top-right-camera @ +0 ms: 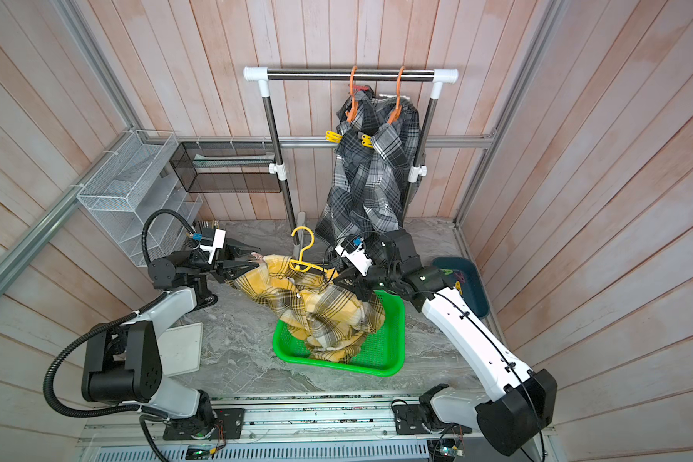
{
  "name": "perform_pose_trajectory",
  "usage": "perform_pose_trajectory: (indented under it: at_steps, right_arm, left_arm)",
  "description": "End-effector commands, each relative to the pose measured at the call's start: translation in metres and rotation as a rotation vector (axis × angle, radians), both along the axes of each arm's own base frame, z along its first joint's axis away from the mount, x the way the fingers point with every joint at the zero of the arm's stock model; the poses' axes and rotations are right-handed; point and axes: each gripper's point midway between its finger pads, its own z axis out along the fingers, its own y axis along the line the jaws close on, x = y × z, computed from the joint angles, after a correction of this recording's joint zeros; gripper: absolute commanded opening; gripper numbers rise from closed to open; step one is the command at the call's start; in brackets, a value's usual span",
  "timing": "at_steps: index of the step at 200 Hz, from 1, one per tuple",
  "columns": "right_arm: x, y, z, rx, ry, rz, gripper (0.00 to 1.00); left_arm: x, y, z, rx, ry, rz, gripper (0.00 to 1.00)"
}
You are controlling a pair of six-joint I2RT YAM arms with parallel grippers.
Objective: Remove the clothespins securing long-sleeve shirts to the hanger
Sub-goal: Remove the clamp from the hanger.
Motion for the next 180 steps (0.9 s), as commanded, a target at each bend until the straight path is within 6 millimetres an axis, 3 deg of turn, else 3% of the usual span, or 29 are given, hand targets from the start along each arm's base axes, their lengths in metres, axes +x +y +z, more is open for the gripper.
perform_pose_trajectory:
  at_steps: [1, 22, 106, 129, 180]
  right_arm:
    - [-0.001, 0.008, 0.026, 0.055, -0.065, 0.041, 0.0]
    - [0.0, 0.009, 0.027, 0.056, -0.069, 0.04, 0.0]
    - [0.007, 0.005, 0.023, 0.036, -0.071, -0.008, 0.0]
    - [0.009, 0.003, 0.011, 0.015, -0.044, -0.037, 0.0]
    - [0.002, -0.004, -0.031, -0.015, 0.044, -0.13, 0.0]
  left_arm:
    - [-0.011, -0.003, 0.003, 0.041, -0.075, -0.039, 0.36]
    - [-0.012, -0.004, 0.002, 0.047, -0.075, -0.046, 0.21]
    - [-0.016, -0.005, 0.012, 0.043, -0.102, -0.046, 0.05]
    - [-0.016, -0.005, 0.03, 0.013, -0.137, -0.022, 0.0]
    - [-0.014, -0.012, 0.094, -0.14, -0.201, 0.118, 0.0]
